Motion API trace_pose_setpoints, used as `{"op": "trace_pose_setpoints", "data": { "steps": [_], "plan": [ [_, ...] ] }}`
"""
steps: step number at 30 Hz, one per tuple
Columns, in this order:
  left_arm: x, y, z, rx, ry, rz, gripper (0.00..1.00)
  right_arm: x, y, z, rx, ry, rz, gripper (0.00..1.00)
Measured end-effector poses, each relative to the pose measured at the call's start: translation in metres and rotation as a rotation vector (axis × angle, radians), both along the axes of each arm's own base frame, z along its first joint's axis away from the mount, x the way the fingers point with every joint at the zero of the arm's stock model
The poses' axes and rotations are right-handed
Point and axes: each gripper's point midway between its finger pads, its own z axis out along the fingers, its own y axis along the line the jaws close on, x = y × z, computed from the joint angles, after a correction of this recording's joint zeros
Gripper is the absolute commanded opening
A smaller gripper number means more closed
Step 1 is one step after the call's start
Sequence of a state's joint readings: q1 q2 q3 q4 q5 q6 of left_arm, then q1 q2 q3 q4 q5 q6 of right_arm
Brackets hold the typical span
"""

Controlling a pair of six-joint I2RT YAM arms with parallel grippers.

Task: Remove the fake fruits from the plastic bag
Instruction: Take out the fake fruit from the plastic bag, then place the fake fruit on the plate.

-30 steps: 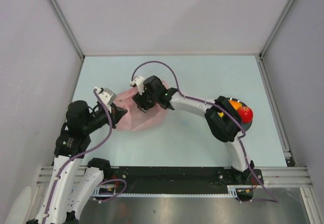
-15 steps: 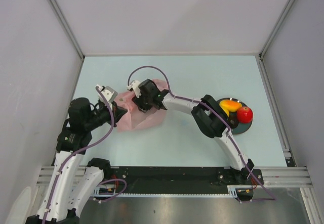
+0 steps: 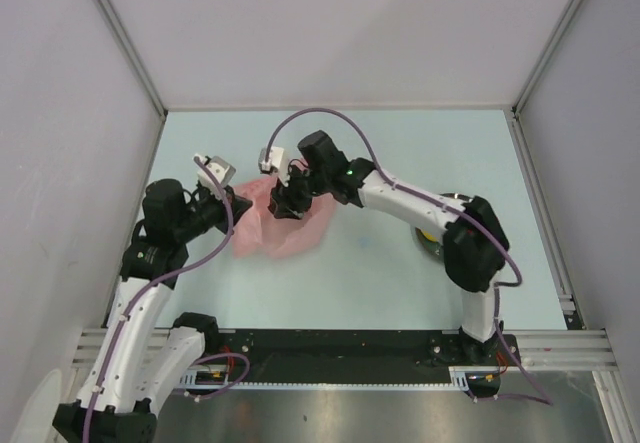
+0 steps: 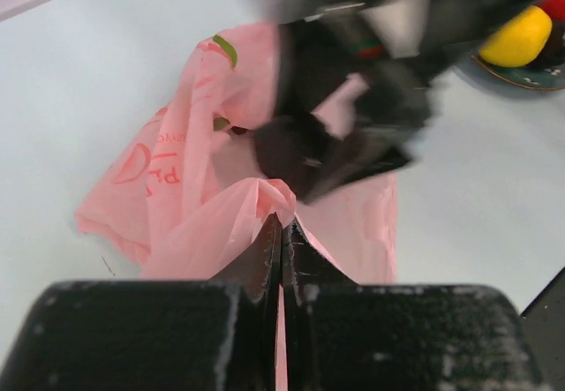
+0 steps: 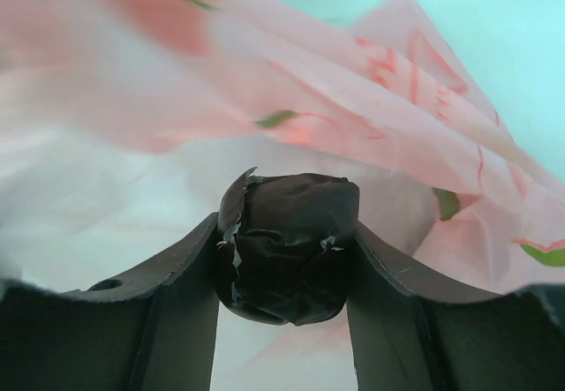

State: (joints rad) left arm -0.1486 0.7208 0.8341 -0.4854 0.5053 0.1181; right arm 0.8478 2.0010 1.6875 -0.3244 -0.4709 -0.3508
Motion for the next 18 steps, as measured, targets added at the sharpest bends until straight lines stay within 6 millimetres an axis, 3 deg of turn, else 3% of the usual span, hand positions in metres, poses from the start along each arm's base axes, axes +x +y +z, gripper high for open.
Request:
{"op": "trace_pose_setpoints", "data": {
  "steps": [3,6,8,15,18],
  "plan": [
    [0.01,0.0,-0.001,0.005,-0.006,0.006,0.0,-0.031,-0.016,0.037,0.041,-0.047,0.093,0.36],
    [0.018,-0.001,-0.001,0.002,-0.012,0.006,0.0,-0.05,-0.042,0.055,0.04,-0.091,0.144,0.36],
    [0.022,-0.002,-0.001,0.0,-0.015,0.007,0.0,-0.052,-0.068,0.061,0.023,-0.116,0.14,0.35],
    [0.034,-0.004,-0.003,-0.012,-0.009,0.01,0.0,-0.029,-0.225,0.064,-0.128,-0.182,-0.117,0.31],
    [0.037,-0.005,-0.004,-0.013,-0.009,0.011,0.0,-0.038,-0.289,0.044,-0.231,-0.185,-0.226,0.31]
  ]
}}
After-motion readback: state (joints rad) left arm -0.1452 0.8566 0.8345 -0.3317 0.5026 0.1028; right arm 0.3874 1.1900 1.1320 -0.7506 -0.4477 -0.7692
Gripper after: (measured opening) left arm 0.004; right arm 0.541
